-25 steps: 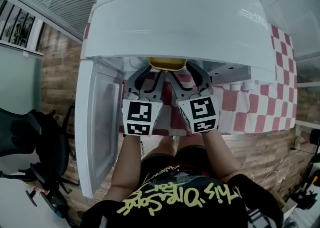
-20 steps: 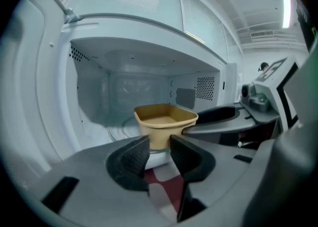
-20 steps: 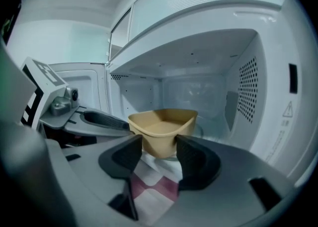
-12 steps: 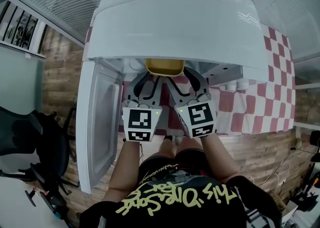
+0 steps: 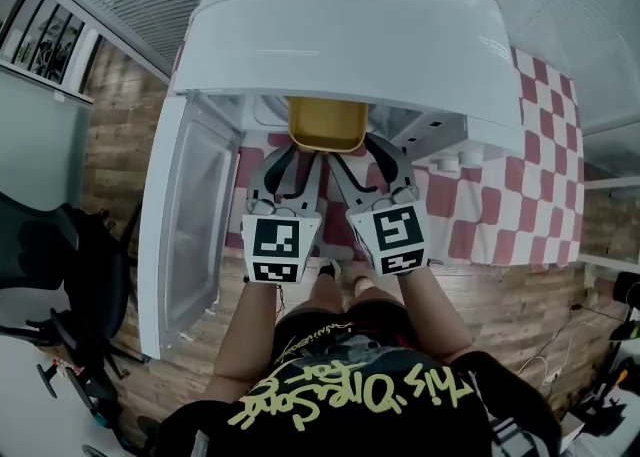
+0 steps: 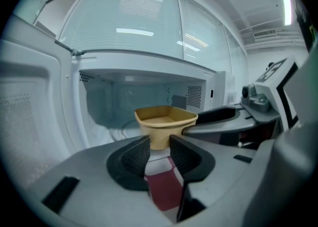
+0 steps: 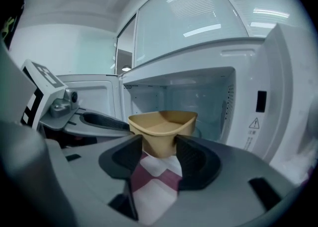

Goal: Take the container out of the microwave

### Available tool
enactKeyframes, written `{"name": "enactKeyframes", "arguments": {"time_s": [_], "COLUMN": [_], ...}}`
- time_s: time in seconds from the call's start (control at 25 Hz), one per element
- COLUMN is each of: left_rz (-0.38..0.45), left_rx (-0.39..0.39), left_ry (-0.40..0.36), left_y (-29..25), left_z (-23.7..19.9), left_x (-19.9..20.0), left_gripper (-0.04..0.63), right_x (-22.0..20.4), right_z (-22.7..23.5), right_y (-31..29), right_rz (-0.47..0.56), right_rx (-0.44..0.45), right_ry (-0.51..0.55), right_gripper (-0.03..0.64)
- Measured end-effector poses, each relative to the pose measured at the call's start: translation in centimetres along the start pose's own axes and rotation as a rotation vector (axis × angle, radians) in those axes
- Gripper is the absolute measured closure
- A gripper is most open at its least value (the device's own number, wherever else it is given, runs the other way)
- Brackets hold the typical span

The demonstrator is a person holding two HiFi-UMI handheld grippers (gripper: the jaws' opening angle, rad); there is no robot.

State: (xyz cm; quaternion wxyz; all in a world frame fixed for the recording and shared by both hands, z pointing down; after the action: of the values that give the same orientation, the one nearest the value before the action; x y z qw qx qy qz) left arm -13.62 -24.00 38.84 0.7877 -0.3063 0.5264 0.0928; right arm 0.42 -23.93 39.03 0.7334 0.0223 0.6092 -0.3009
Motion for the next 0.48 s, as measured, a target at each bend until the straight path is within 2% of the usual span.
{"name": "enactKeyframes", "arguments": {"time_s": [0.48], "left_rz": [-0.008], "left_rx": [0.067], "left_ry": [0.012], "left_y": [2.9], "left_z": [3.5], "left_x": [0.6], "left_gripper": [0.466], "right_x": [-0.7], "right_z": [-0.1], "right_y": [3.6], "right_rz": [0.004], "right_rx": [0.061], "right_ry": [0.02], "right_gripper": [0.399]}}
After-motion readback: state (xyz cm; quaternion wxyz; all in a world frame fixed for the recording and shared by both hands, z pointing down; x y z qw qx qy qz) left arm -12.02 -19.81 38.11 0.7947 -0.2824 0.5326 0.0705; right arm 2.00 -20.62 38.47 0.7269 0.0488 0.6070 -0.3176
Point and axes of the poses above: the fingertips, and each gripper's own axes: y backward along the fingers, z to its right, x out of its top, the point moved 9 cm from there along y, backward along the fingers, and after that the axes turned 14 degrees about -y, right-handed, at the moved point
